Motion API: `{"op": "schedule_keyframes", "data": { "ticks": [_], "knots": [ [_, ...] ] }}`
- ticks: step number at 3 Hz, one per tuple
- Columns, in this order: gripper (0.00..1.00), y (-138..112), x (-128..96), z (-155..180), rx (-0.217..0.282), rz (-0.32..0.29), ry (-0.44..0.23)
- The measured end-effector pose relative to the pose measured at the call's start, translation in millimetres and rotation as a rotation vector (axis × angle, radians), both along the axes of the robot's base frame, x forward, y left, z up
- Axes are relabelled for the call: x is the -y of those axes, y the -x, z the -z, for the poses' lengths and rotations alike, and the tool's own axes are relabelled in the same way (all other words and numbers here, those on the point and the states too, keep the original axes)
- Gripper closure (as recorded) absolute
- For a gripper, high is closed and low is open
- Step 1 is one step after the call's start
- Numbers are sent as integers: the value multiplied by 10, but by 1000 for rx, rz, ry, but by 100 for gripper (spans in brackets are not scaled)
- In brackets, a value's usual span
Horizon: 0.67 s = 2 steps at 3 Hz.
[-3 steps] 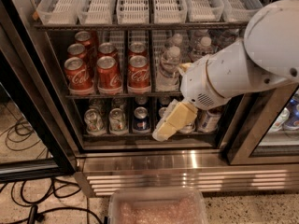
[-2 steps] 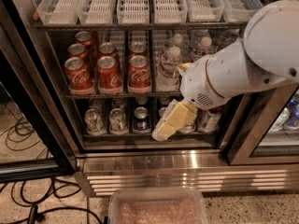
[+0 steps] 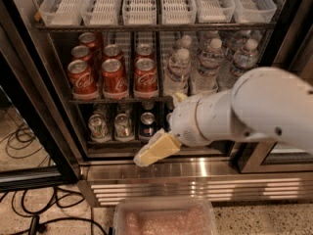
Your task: Pick coke can from middle shelf of fridge
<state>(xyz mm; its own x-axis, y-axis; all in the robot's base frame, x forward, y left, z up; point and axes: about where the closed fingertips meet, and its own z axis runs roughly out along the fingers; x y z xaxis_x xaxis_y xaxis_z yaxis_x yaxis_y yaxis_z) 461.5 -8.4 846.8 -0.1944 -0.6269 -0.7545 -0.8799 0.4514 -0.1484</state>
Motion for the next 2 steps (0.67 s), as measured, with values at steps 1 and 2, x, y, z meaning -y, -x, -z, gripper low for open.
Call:
{"op": "schedule_keyframes", "data": {
  "ticks": [1,2],
  "knots": [
    [0,29,-240,265,17,57,-84],
    [0,-99,-282,151,72,97,-100]
  ]
}}
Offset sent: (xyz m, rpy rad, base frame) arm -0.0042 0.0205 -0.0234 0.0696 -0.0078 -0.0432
